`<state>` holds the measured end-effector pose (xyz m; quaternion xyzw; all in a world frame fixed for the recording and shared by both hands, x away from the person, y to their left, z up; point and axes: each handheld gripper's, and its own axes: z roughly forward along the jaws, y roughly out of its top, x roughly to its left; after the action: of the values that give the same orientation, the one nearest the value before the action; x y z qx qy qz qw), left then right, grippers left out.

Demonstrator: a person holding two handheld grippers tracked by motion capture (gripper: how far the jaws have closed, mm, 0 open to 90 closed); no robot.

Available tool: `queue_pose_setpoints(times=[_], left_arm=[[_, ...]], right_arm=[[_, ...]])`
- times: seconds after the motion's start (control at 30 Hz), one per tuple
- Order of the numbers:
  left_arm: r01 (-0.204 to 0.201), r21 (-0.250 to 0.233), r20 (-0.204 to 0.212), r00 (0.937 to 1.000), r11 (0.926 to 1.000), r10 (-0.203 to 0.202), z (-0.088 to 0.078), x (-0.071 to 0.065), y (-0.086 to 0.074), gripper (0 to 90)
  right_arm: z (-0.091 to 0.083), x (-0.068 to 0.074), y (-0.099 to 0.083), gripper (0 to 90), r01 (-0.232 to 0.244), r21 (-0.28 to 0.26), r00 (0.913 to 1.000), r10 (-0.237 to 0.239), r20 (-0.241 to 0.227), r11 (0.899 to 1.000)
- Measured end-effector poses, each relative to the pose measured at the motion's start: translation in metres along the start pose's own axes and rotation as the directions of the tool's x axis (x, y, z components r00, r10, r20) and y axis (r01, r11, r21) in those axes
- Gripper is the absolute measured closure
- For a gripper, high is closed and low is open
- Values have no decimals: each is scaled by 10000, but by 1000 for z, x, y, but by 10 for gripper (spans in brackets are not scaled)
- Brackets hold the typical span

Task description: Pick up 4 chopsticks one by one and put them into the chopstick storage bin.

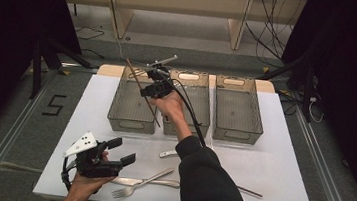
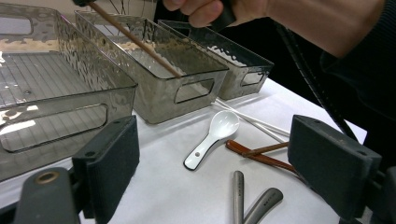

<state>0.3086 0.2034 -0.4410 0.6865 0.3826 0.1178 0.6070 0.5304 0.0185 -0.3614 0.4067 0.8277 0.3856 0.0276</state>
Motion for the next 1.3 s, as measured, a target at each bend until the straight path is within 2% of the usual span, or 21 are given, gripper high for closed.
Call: queue_pose_setpoints(times=[0.2, 0.4, 0.7, 1.3], left_arm=[[35, -35, 7, 10000, 10000, -35, -1, 0, 0, 163], [7, -39, 16, 10000, 10000, -7, -1, 0, 1, 163], [18, -69, 45, 10000, 10000, -18, -1, 0, 1, 163], [31, -95, 76, 10000, 10000, -31, -2, 0, 1, 163]], right_arm=[[11, 1, 7, 850, -227, 104, 9997, 226, 74, 9997], [15, 2, 14, 849, -399, -41, 9991, 400, 163, 9992], [21, -6, 15, 849, -718, -95, 9965, 721, 419, 9974], [31, -7, 17, 847, -779, -303, 9946, 797, 661, 9965]])
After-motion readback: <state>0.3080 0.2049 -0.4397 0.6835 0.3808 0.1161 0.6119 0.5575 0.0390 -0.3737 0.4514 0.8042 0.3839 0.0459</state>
